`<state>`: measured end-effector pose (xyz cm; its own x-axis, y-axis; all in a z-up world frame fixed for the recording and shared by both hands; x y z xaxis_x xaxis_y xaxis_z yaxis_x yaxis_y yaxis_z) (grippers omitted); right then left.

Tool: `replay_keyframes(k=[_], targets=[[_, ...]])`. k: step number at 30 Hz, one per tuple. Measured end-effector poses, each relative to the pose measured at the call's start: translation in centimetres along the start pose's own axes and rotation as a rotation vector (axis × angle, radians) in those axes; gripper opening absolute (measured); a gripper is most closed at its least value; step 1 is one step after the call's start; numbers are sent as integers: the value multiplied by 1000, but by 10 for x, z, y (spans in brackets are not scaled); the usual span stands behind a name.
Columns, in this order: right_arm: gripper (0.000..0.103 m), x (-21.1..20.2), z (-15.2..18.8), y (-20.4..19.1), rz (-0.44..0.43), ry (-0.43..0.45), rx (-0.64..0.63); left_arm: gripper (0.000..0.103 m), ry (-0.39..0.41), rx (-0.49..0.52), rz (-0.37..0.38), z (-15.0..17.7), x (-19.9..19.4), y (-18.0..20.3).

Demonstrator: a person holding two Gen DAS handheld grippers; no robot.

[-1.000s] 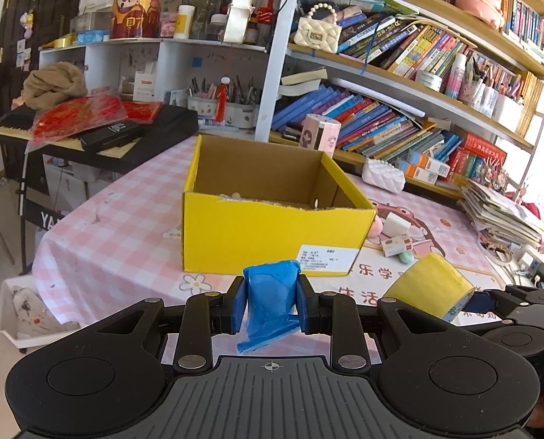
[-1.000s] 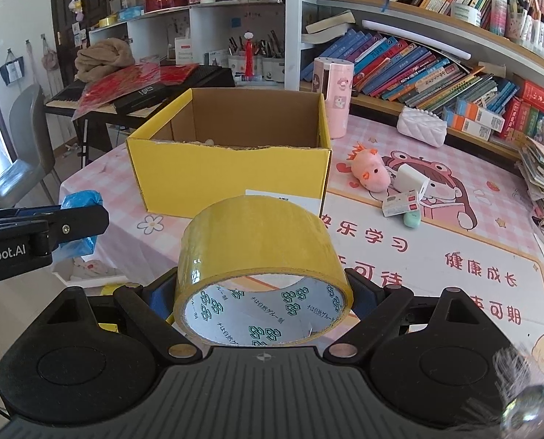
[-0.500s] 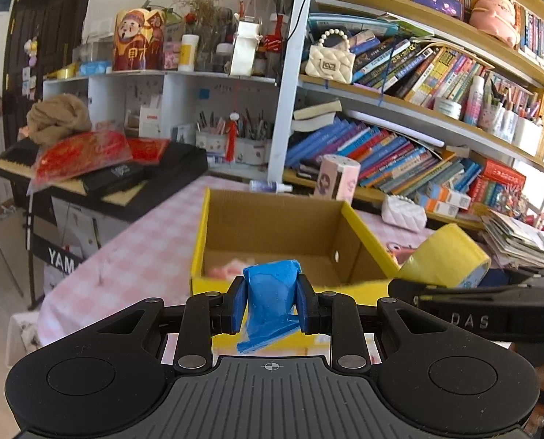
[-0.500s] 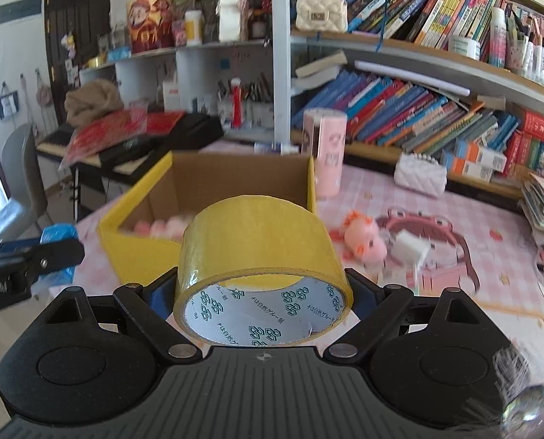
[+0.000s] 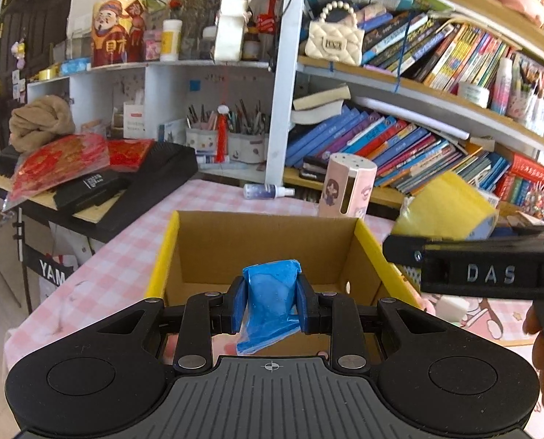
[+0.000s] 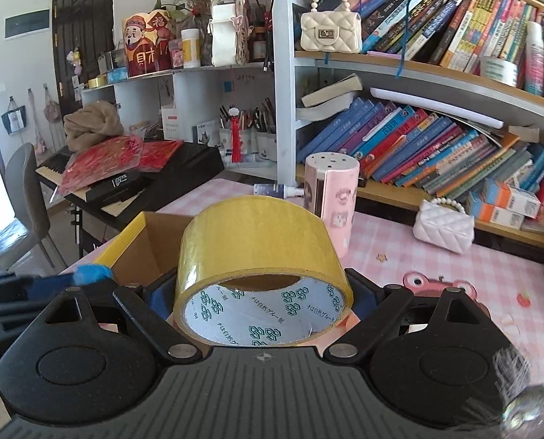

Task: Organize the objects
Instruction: 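Carry the blue toy and yellow tape in both grippers to the yellow box, then lower the blue toy and tape into the yellow box and open both grippers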

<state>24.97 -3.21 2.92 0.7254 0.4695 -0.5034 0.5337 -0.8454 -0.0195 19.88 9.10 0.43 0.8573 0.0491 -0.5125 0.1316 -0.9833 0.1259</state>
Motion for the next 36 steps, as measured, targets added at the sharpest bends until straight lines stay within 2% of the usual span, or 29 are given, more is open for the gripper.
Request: replay_keyframes(k=[7, 18, 36], targets=[[90, 34, -15, 8, -53, -26, -26, 26, -59, 26, -17, 1, 35, 12], [90, 84, -20, 4, -121, -122, -88, 26, -155, 37, -41, 15, 72, 12], [90, 141, -1, -22, -208, -282, -238, 26, -242, 38, -67, 31, 91, 10]])
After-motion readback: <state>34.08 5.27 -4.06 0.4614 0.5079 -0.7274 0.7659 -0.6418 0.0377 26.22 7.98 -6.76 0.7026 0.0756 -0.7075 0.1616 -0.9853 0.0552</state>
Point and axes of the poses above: each gripper's, at about its wrist camera, not at the fingertips, and x roughly the way its jaws point, y to its right, z to its underside, the point moved 4 cm from there along x, roughly the way its jaws point, and after that the axes turned 2 degrees about -x, right-handed, at the moved point
